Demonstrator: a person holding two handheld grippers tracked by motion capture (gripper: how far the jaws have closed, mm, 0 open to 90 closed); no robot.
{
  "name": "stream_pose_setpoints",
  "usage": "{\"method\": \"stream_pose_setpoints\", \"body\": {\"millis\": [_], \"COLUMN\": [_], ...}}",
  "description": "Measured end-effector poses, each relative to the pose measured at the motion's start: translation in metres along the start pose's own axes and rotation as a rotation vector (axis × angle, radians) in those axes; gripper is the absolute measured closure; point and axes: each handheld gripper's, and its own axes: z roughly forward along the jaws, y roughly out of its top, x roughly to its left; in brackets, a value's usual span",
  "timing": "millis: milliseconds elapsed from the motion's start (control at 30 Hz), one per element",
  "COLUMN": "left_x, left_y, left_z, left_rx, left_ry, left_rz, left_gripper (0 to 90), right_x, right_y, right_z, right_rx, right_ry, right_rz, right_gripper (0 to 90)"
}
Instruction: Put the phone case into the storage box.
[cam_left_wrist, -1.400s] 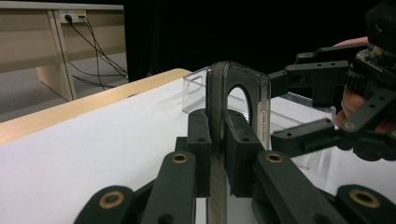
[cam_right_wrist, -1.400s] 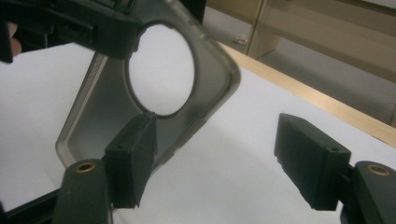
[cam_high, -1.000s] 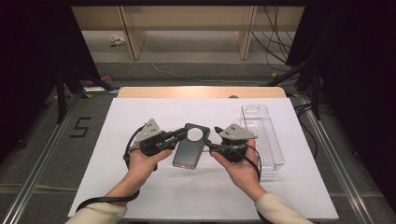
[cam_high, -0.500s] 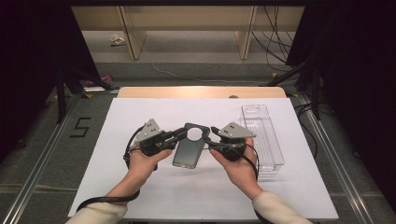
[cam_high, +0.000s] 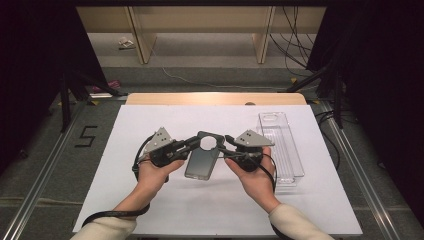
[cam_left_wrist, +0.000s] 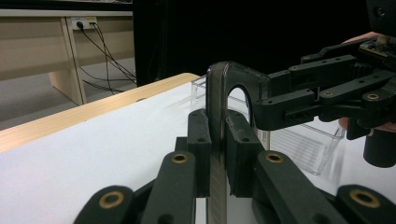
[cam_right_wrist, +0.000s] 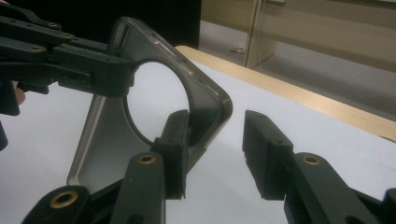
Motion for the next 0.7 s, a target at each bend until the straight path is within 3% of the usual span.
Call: {"method": "stream_pose_setpoints", "body": {"millis": [700], "left_x": [0.0001], "left_y": [0.0002], "left_z": [-0.0004], "left_rx": [-0.007], "left_ry": [0.005], "left_rz": [0.004], "left_gripper": [81.5], "right_x": [0.0000], "right_y": [0.0019], "right_z": [0.0006], "right_rx": [-0.011], "right_ry": [-0.003], "right_rz": [0.018], "right_gripper": [68.5]}}
